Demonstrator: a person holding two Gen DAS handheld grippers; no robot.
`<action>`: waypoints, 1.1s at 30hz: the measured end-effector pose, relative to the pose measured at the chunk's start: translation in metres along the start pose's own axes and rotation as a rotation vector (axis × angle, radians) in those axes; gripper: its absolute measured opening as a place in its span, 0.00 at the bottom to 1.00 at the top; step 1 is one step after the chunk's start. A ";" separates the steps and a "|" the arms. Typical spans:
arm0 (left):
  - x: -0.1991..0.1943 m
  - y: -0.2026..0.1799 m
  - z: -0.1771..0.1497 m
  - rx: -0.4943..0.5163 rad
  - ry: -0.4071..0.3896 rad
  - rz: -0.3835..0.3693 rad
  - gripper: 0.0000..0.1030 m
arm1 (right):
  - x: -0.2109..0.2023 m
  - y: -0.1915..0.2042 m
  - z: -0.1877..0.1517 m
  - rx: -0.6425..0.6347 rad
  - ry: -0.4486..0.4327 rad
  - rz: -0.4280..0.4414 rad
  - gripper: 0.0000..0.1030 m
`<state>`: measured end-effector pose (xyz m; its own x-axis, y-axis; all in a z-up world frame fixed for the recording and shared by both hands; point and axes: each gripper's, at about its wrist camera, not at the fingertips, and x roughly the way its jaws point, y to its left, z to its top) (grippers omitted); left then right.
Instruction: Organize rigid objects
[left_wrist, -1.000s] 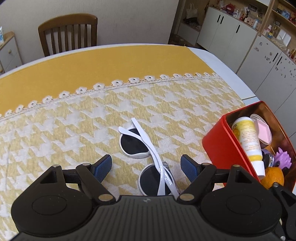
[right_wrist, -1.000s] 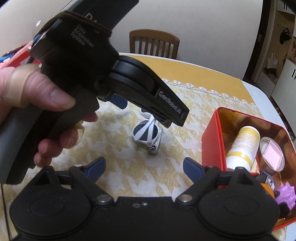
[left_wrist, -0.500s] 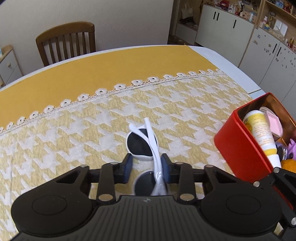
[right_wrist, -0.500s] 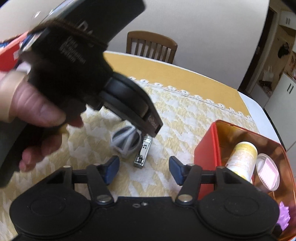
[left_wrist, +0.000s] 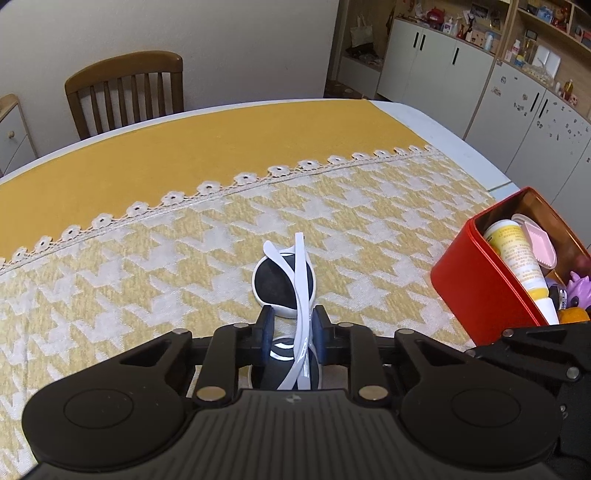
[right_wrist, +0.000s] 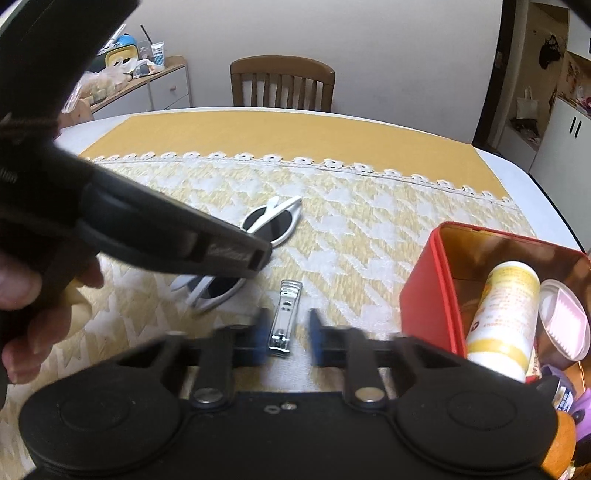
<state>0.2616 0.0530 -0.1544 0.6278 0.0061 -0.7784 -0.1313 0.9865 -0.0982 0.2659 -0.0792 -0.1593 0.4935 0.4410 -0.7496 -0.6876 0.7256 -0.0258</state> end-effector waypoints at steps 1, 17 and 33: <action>-0.001 0.001 0.000 -0.004 -0.002 -0.001 0.20 | 0.000 0.000 0.001 0.002 0.002 -0.003 0.10; -0.037 0.014 -0.016 -0.052 -0.020 -0.062 0.05 | -0.061 -0.006 -0.016 0.068 -0.042 0.007 0.09; -0.099 0.017 -0.026 -0.196 -0.038 -0.173 0.04 | -0.142 -0.048 -0.019 0.080 -0.109 0.026 0.01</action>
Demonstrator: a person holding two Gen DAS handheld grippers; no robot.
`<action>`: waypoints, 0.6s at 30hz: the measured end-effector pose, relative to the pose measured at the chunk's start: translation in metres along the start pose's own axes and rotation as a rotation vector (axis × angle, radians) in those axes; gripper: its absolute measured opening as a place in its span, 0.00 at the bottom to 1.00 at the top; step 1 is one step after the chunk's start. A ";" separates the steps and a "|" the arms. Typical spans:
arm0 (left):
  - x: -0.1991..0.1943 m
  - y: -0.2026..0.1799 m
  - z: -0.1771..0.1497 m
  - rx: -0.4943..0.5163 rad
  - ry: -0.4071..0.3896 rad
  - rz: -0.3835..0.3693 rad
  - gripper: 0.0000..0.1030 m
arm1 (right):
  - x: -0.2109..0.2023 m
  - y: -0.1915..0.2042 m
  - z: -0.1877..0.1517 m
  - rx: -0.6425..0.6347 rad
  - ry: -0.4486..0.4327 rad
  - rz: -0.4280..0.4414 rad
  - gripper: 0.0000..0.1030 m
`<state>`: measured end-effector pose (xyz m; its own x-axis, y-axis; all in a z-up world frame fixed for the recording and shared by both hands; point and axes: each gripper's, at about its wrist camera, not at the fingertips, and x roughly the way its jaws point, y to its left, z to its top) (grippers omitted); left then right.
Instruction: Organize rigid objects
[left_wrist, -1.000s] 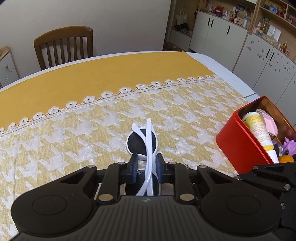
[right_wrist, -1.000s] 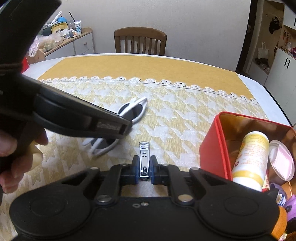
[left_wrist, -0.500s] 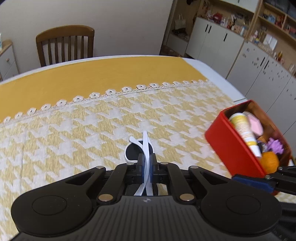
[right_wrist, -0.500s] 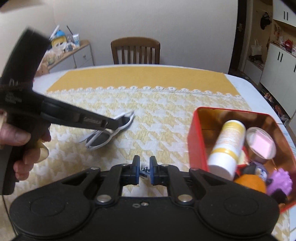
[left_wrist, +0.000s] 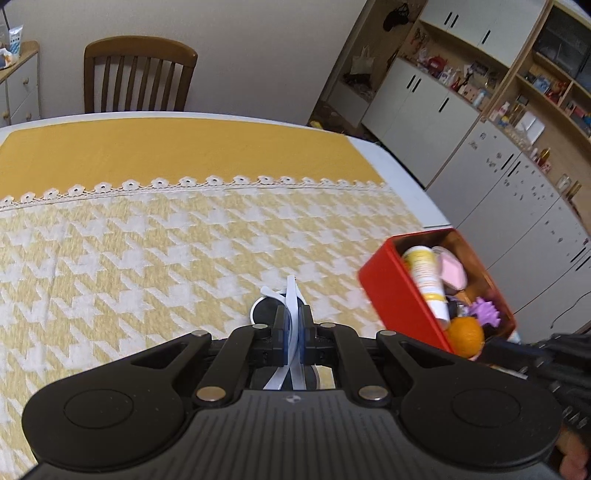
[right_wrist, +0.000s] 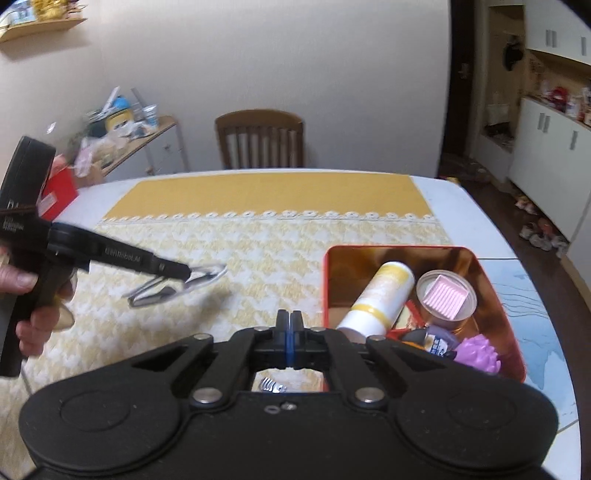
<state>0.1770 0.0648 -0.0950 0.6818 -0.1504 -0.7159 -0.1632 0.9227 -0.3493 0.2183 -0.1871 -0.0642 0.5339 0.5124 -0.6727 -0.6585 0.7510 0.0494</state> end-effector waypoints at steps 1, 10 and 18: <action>-0.003 -0.001 -0.002 -0.001 -0.007 0.000 0.04 | 0.000 0.000 -0.002 -0.016 0.011 0.012 0.05; -0.008 0.004 -0.016 0.001 0.002 -0.010 0.04 | 0.040 0.040 -0.041 -0.278 0.099 0.067 0.57; -0.013 0.002 -0.022 0.024 0.003 -0.032 0.04 | 0.089 0.057 -0.043 -0.371 0.192 0.023 0.85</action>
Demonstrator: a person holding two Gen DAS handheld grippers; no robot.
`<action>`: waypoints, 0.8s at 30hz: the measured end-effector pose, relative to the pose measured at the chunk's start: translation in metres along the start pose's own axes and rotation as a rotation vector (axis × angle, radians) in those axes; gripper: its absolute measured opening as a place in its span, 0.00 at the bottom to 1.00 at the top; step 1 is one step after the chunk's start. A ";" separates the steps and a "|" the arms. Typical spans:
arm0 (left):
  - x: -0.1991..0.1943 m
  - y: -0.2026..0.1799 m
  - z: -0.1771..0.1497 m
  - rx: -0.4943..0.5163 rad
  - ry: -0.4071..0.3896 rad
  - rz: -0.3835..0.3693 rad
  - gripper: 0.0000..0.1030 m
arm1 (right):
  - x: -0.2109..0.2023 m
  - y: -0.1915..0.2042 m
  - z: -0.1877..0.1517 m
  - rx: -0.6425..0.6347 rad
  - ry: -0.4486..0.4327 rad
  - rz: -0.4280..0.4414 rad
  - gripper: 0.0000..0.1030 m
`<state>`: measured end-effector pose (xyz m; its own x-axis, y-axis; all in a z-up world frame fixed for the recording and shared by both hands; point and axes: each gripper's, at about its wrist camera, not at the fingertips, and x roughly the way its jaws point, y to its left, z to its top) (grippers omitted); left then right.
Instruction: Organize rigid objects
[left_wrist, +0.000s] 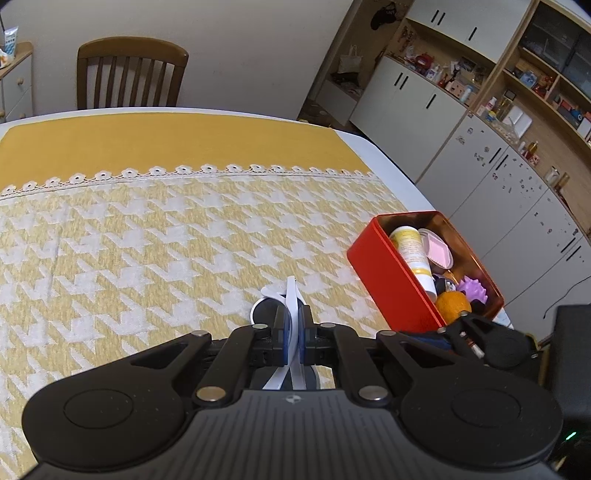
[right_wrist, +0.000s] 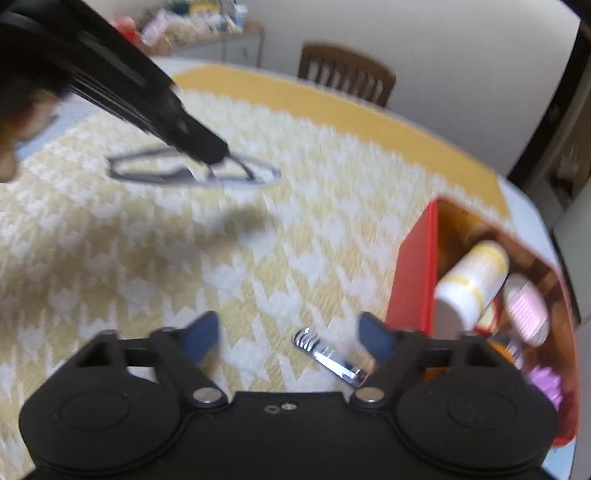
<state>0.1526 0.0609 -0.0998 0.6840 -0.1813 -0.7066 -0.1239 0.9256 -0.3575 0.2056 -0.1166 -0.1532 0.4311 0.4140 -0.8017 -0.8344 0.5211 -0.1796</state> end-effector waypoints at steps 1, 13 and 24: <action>-0.001 0.000 0.000 0.001 -0.002 -0.003 0.04 | 0.003 0.005 0.000 -0.033 0.023 -0.003 0.86; -0.013 0.008 0.006 0.018 -0.051 -0.005 0.04 | -0.028 0.002 -0.042 0.321 0.066 0.081 0.52; -0.015 0.008 -0.007 0.014 -0.063 -0.003 0.04 | -0.025 0.005 -0.032 0.356 -0.027 -0.104 0.51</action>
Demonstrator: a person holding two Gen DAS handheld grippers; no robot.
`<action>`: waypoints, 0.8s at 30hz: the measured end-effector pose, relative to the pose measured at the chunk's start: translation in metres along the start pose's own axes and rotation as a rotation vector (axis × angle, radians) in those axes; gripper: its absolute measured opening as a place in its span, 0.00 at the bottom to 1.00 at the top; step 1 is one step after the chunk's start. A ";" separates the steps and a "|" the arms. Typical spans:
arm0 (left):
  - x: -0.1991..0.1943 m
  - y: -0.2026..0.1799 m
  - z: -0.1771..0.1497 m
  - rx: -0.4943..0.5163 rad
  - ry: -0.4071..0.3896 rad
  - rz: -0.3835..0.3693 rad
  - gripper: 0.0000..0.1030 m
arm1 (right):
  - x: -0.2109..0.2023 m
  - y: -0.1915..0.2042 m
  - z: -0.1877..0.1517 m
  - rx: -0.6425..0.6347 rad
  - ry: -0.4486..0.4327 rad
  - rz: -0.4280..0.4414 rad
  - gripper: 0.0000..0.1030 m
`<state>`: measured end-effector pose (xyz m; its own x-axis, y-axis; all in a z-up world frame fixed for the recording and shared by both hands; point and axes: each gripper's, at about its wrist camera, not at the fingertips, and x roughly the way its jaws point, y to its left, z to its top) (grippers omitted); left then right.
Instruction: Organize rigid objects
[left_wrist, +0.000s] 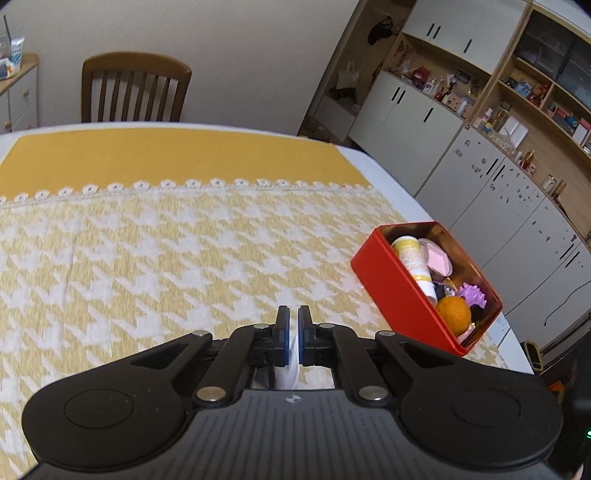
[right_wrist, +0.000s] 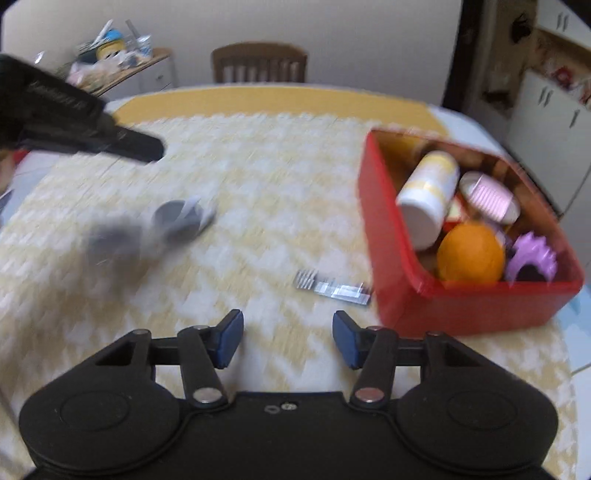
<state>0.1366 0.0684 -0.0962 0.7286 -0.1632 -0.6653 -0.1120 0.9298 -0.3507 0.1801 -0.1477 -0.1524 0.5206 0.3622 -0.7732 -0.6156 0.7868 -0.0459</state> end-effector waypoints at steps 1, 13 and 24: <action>0.001 -0.001 0.000 0.006 0.001 -0.002 0.04 | 0.002 0.000 0.005 -0.014 0.004 -0.002 0.51; -0.002 0.000 -0.026 0.228 0.109 -0.040 0.08 | 0.028 0.024 0.038 -0.756 0.184 0.033 0.39; 0.014 0.005 -0.044 0.417 0.217 -0.080 0.65 | 0.070 0.007 0.085 -0.712 0.463 0.256 0.31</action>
<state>0.1167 0.0567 -0.1361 0.5611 -0.2638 -0.7846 0.2520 0.9573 -0.1417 0.2624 -0.0741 -0.1537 0.1194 0.1242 -0.9850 -0.9827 0.1560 -0.0995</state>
